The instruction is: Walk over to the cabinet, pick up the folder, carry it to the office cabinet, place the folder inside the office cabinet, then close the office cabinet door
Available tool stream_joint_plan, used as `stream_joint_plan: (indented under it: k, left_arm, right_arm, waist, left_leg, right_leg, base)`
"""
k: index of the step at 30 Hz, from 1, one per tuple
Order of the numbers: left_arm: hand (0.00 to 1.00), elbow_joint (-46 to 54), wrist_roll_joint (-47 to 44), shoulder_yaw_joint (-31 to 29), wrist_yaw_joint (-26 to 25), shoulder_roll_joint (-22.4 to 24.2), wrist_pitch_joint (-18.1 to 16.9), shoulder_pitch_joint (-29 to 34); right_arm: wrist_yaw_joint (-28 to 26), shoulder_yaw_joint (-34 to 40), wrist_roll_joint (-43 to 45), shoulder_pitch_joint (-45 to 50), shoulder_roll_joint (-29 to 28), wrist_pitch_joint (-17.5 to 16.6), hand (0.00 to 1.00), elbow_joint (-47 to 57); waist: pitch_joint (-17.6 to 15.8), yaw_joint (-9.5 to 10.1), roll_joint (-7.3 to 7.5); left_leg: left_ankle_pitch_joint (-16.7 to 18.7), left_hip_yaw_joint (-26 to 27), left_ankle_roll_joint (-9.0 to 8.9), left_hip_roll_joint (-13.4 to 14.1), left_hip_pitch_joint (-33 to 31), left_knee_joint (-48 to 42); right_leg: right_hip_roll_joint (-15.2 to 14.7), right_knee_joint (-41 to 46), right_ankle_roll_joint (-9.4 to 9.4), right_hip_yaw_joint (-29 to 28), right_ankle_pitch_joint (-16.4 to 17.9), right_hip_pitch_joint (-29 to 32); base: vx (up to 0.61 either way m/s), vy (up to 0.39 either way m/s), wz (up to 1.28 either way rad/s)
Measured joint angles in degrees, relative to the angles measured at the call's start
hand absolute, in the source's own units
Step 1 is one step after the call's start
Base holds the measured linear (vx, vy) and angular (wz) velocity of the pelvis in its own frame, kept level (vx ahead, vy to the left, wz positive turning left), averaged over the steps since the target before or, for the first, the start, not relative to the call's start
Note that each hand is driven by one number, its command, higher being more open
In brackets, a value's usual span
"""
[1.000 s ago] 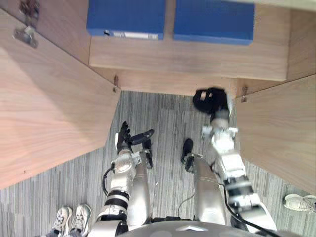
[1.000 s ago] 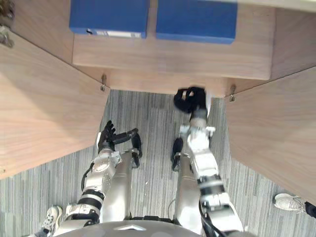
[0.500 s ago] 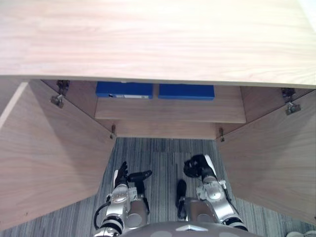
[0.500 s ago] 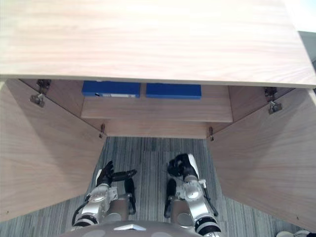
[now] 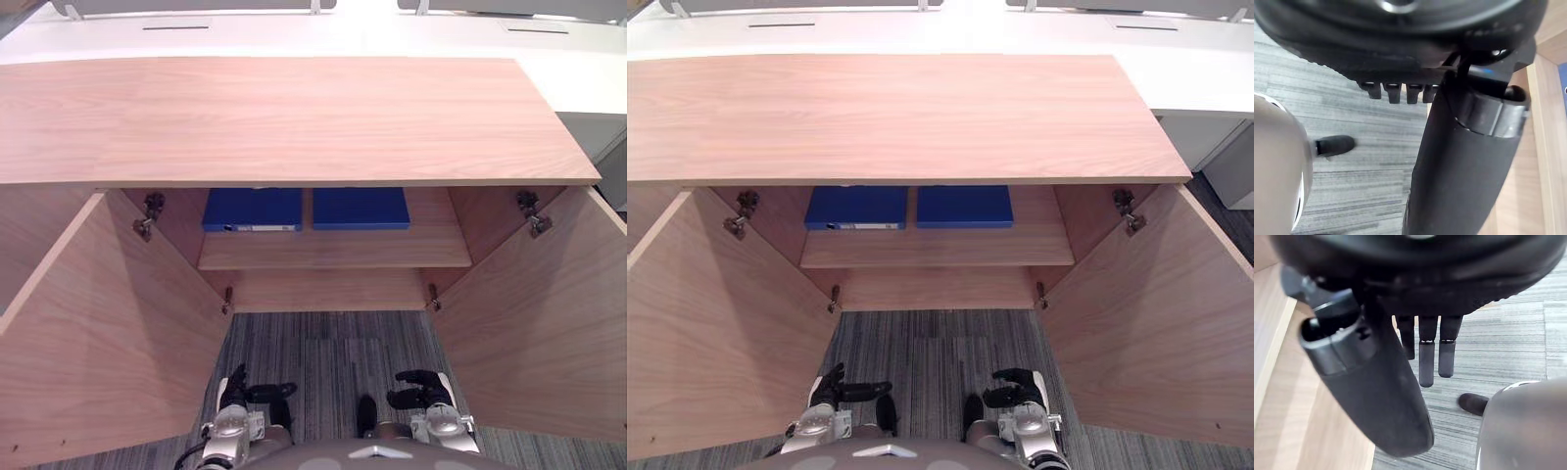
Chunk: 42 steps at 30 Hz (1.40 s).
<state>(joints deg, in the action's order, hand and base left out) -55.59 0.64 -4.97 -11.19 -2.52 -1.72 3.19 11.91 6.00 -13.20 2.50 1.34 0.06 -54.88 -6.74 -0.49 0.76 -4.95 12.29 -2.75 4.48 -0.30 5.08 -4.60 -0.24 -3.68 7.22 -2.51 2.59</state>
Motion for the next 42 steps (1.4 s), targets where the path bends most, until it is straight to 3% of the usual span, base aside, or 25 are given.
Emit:
stream_joint_plan:
  k: [13,32,35,42]
  left_arm:
    - [1.00,-3.8,1.3,0.0,0.9,-1.0,0.0,0.5]
    - [1.00,-3.4,2.3,0.2,0.1,-1.0,0.0,0.5]
    - [1.00,-0.3,2.3,0.2,-1.3,-1.0,0.0,0.6]
    - [1.00,20.4,2.3,0.0,-5.5,-2.0,-0.2,0.8]
  right_arm:
    - [-0.1,8.6,7.9,0.5,-0.9,0.7,1.00,-3.6]
    - [0.0,10.8,8.8,0.5,-0.8,0.7,1.00,-4.6]
    - [0.2,10.7,8.7,0.6,-0.8,0.7,1.00,-4.7]
    - [1.6,10.1,8.2,0.8,-0.8,0.7,1.00,-4.6]
  waist:
    - [2.3,-0.15,0.22]
    - [2.8,-0.29,0.26]
    - [2.9,-0.29,0.28]
    - [3.5,-0.28,0.25]
  left_leg:
    - [1.8,2.9,0.51,-1.1,4.3,0.0]
    - [2.3,3.0,0.58,-1.6,4.7,0.0]
    - [2.3,2.8,0.66,-1.9,5.0,0.0]
    - [2.6,1.7,0.77,-2.3,4.7,0.1]
  right_leg:
    - [-0.6,-2.4,-0.76,-3.4,-0.9,-3.8]
    - [-1.0,-2.7,-0.82,-4.0,-0.9,-3.9]
    - [-1.2,-2.9,-0.94,-3.8,-1.0,-4.4]
    - [-1.7,-3.0,-1.01,-2.7,-0.5,-4.8]
  base:
    - [0.01,0.017,-0.13]
    - [0.00,-0.003,-0.02]
    - [-0.02,0.002,0.05]
    - [-0.01,0.001,0.08]
